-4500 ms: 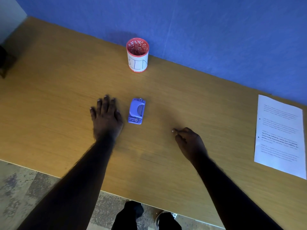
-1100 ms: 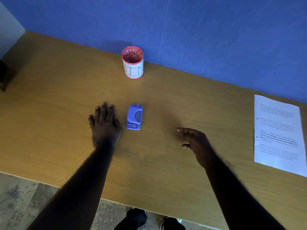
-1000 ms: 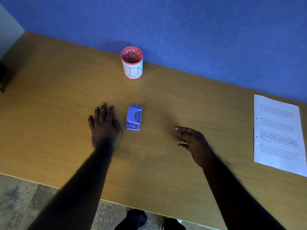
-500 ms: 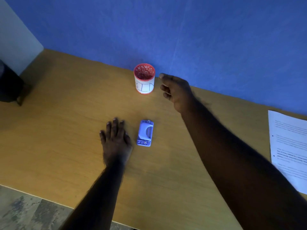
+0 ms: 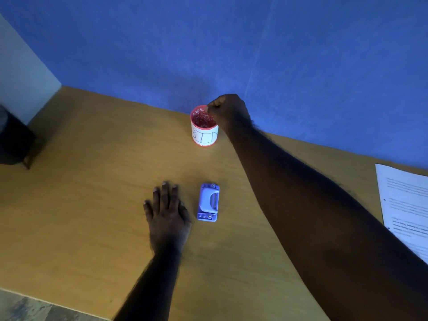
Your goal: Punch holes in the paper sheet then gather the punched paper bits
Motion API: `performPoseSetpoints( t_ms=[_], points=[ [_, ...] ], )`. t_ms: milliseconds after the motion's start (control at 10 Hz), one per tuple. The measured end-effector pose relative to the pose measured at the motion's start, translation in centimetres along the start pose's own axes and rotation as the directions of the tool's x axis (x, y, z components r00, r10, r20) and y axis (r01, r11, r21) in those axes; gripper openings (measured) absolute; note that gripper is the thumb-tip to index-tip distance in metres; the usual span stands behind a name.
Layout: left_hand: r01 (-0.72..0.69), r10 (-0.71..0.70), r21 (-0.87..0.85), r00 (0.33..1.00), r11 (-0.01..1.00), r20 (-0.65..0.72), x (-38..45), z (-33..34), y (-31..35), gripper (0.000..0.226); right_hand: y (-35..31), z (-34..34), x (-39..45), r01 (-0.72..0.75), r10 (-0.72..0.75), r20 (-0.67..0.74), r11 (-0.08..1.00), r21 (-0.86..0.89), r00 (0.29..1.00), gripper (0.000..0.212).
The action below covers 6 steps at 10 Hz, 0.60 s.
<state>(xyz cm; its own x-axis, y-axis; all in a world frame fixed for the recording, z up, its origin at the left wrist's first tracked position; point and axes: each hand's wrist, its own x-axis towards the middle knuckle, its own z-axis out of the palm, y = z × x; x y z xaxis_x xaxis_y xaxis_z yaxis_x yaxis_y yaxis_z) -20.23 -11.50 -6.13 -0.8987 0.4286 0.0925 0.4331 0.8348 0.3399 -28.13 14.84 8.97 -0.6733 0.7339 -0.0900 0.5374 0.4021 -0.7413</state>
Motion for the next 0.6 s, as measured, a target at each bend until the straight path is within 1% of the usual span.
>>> performPoseSetpoints(
  t_ms=[200, 300, 400, 500, 600],
  points=[
    [-0.003, 0.003, -0.005, 1.000, 1.000, 0.011, 0.2, 0.1, -0.2, 0.054, 0.2, -0.2, 0.2, 0.019, -0.020, 0.073, 1.000, 0.016, 0.997, 0.024],
    [-0.009, 0.009, 0.000, 1.000, 1.000, 0.014, 0.1, -0.1, -0.2, 0.055, 0.8, -0.7, -0.9, 0.039, -0.042, 0.033, 0.995, 0.087, 0.999, 0.023],
    [-0.002, 0.002, 0.011, 0.999, 1.000, 0.036, 0.0, -0.2, -0.5, 0.057, 2.1, -1.5, -3.7, 0.101, -0.104, 0.051, 0.994, 0.047, 0.993, 0.019],
    [-0.004, 0.004, 0.004, 0.996, 1.000, 0.085, 0.0, -0.3, -0.2, 0.058, 4.4, -3.4, -7.7, 0.142, -0.140, 0.058, 0.989, -0.036, 0.988, 0.020],
    [0.020, -0.018, -0.019, 0.991, 1.000, 0.130, 0.5, -0.8, 0.1, 0.059, 6.8, -5.3, -12.0, 0.197, -0.188, 0.067, 0.966, -0.168, 0.980, 0.023]
  ],
)
